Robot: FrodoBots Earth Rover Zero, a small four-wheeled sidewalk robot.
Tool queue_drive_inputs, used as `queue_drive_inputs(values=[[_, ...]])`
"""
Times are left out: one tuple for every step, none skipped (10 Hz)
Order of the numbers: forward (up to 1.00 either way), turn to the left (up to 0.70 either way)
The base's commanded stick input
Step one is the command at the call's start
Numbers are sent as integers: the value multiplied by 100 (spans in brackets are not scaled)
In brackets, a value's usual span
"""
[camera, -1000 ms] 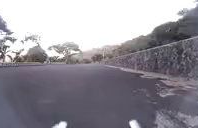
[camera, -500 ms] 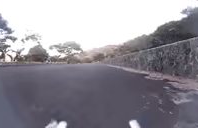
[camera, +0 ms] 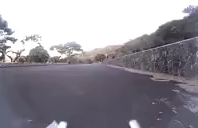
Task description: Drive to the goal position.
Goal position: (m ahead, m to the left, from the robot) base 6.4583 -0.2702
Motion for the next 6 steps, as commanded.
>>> queue_drive_inputs(values=[[70,0],[70,0],[70,0],[70,0],[70,0],[70,0]])
